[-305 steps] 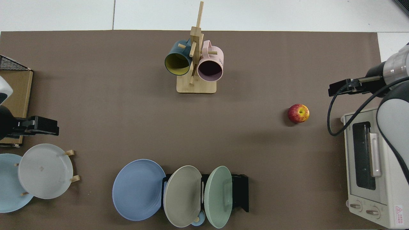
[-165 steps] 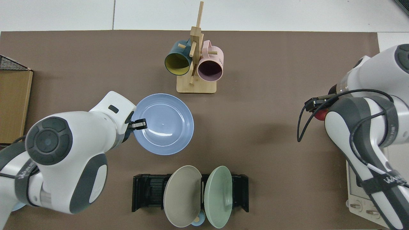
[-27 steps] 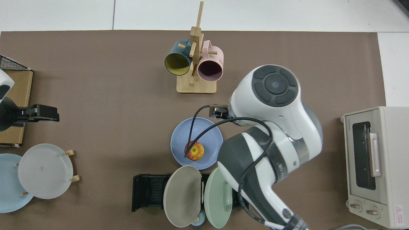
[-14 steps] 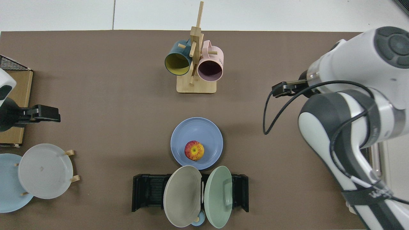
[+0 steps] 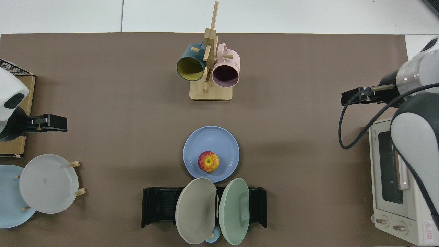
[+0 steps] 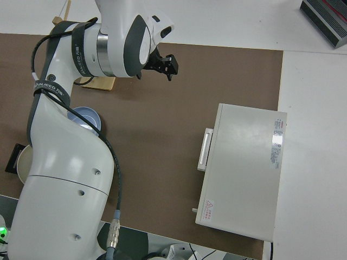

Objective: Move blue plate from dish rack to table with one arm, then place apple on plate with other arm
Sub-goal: 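Release the apple and retract the right gripper toward the toaster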

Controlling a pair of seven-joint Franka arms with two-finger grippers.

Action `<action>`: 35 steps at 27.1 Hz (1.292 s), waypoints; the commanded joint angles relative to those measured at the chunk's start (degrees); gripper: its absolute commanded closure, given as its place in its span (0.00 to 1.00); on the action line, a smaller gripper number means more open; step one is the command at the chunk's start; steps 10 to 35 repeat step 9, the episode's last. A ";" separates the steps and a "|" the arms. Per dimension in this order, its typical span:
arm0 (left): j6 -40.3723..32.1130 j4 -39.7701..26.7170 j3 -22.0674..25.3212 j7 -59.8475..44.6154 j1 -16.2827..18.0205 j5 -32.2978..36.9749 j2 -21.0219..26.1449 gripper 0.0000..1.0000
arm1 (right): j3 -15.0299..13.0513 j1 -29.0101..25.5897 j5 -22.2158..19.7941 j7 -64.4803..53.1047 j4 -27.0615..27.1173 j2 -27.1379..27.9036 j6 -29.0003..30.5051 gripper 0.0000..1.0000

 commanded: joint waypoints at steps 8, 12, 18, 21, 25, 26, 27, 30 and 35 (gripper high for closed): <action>1.97 -0.93 1.01 0.47 -0.27 -3.74 -0.24 0.00 | 1.18 -1.97 0.04 5.49 -0.99 -0.88 -0.79 0.00; 1.97 -1.01 1.01 0.56 -0.27 -3.65 -0.32 0.00 | 1.18 -1.97 -0.22 5.49 -1.08 -0.97 -0.70 0.00; 1.97 -1.01 1.01 0.56 -0.27 -3.65 -0.32 0.00 | 1.18 -1.97 -0.22 5.49 -1.08 -0.97 -0.70 0.00; 1.97 -1.01 1.01 0.56 -0.27 -3.65 -0.32 0.00 | 1.18 -1.97 -0.22 5.49 -1.08 -0.97 -0.70 0.00; 1.97 -1.01 1.01 0.56 -0.27 -3.65 -0.32 0.00 | 1.18 -1.97 -0.22 5.49 -1.08 -0.97 -0.70 0.00; 1.97 -1.01 1.01 0.56 -0.27 -3.65 -0.32 0.00 | 1.18 -1.97 -0.22 5.49 -1.08 -0.97 -0.70 0.00; 1.97 -1.01 1.01 0.56 -0.27 -3.65 -0.32 0.00 | 1.18 -1.97 -0.22 5.49 -1.08 -0.97 -0.70 0.00; 1.97 -1.01 1.01 0.56 -0.27 -3.65 -0.32 0.00 | 1.18 -1.97 -0.22 5.49 -1.08 -0.97 -0.70 0.00; 1.97 -1.01 1.01 0.56 -0.27 -3.65 -0.32 0.00 | 1.18 -1.97 -0.22 5.49 -1.08 -0.97 -0.70 0.00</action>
